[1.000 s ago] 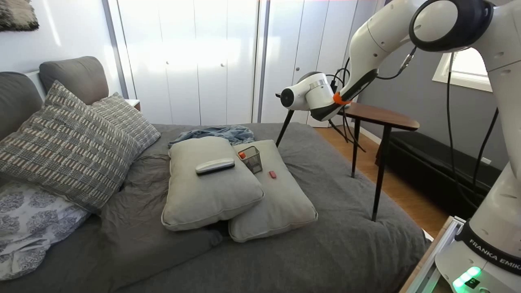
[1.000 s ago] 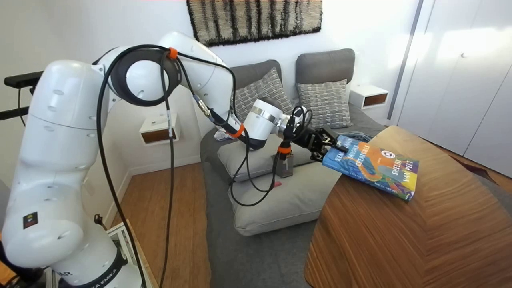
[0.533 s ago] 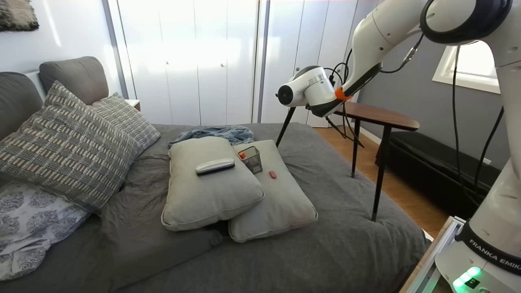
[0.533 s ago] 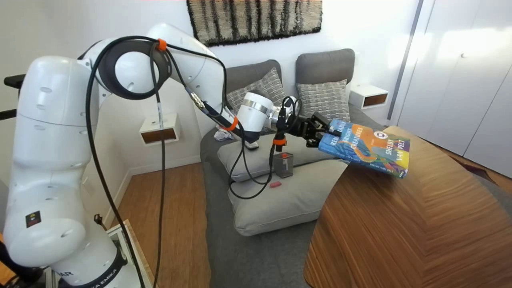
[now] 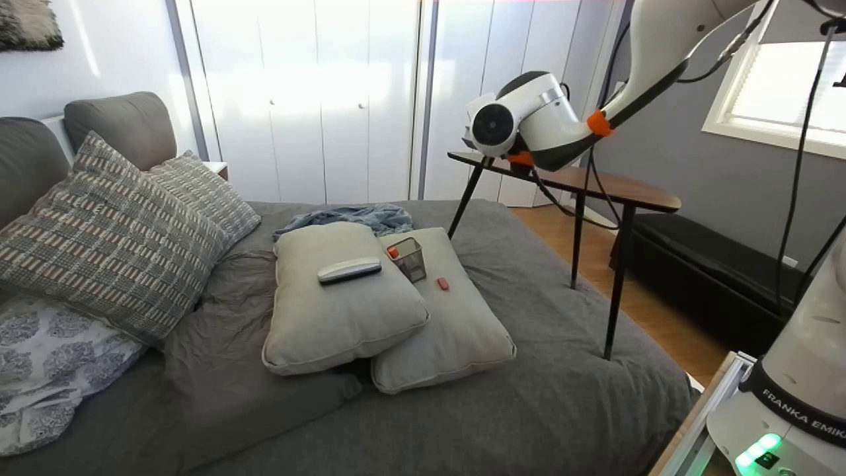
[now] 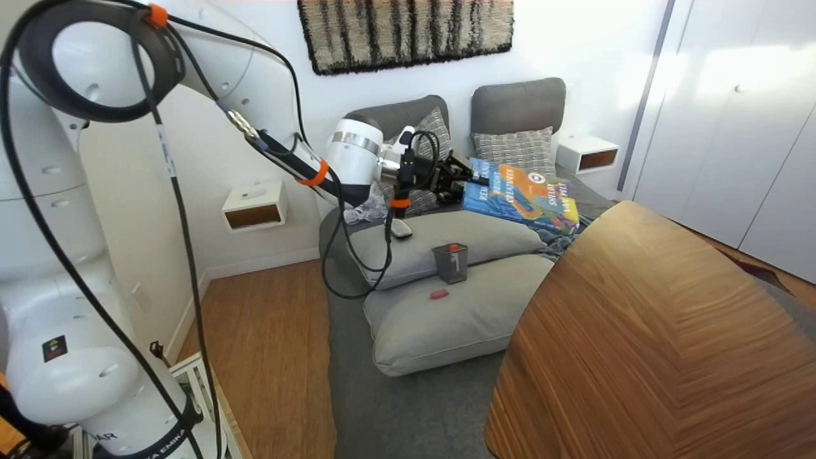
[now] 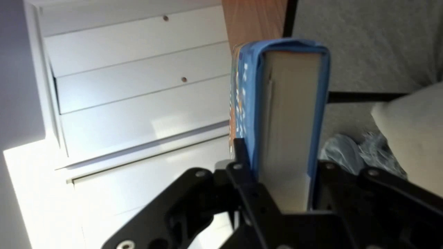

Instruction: Pick up the book and put it on the bed

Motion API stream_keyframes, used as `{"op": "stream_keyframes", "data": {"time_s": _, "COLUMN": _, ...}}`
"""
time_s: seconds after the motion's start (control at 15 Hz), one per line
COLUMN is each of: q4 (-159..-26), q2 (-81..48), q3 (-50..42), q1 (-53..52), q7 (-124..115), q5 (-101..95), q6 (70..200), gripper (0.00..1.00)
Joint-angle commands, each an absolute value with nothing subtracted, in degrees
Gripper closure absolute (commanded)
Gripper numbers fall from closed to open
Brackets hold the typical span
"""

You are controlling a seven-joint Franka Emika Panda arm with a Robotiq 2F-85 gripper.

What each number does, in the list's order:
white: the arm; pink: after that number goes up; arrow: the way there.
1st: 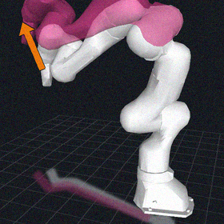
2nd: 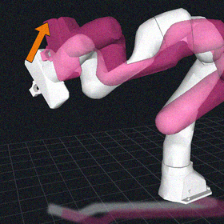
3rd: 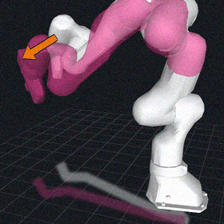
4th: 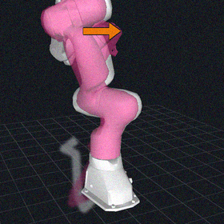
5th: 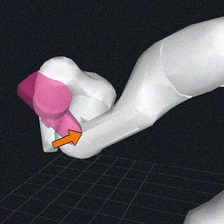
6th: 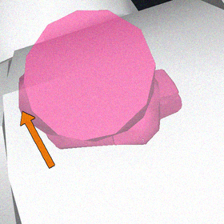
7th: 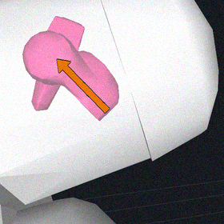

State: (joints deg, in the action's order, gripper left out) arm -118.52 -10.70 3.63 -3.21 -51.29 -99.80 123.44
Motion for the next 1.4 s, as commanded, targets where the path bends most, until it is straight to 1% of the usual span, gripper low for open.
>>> {"op": "stream_keyframes", "data": {"time_s": 0.0, "q4": -126.95, "q2": 1.07, "q3": 3.82, "q1": -1.35, "q7": -49.16, "q5": -96.04, "q6": 137.46, "gripper": 0.89}}
{"op": "stream_keyframes", "data": {"time_s": 0.27, "q4": -130.26, "q2": 6.13, "q3": -0.85, "q1": 1.68, "q7": -42.23, "q5": -85.30, "q6": 157.27, "gripper": 0.89}}
{"op": "stream_keyframes", "data": {"time_s": 0.53, "q4": -133.00, "q2": 2.02, "q3": -8.18, "q1": 6.84, "q7": -25.88, "q5": -66.93, "q6": 172.81, "gripper": 0.89}}
{"op": "stream_keyframes", "data": {"time_s": 0.67, "q4": -135.44, "q2": -1.92, "q3": -10.40, "q1": 9.01, "q7": -18.09, "q5": -57.71, "q6": 176.95, "gripper": 0.89}}
{"op": "stream_keyframes", "data": {"time_s": 0.8, "q4": -138.44, "q2": -5.51, "q3": -10.59, "q1": 10.22, "q7": -11.27, "q5": -48.91, "q6": 178.55, "gripper": 0.89}}
{"op": "stream_keyframes", "data": {"time_s": 0.93, "q4": -141.79, "q2": -7.93, "q3": -4.34, "q1": 15.05, "q7": -2.95, "q5": -39.92, "q6": 178.03, "gripper": 0.89}}
{"op": "stream_keyframes", "data": {"time_s": 1.0, "q4": -139.46, "q2": -7.20, "q3": -9.02, "q1": 11.93, "q7": -9.29, "q5": -47.01, "q6": 176.26, "gripper": 0.64}}
{"op": "stream_keyframes", "data": {"time_s": 1.13, "q4": -141.16, "q2": -9.88, "q3": -6.02, "q1": 13.67, "q7": -5.41, "q5": -42.43, "q6": 176.67, "gripper": 0.64}}
{"op": "stream_keyframes", "data": {"time_s": 1.33, "q4": -141.15, "q2": -10.23, "q3": -5.16, "q1": 13.81, "q7": -5.13, "q5": -41.64, "q6": 176.93, "gripper": 0.64}}
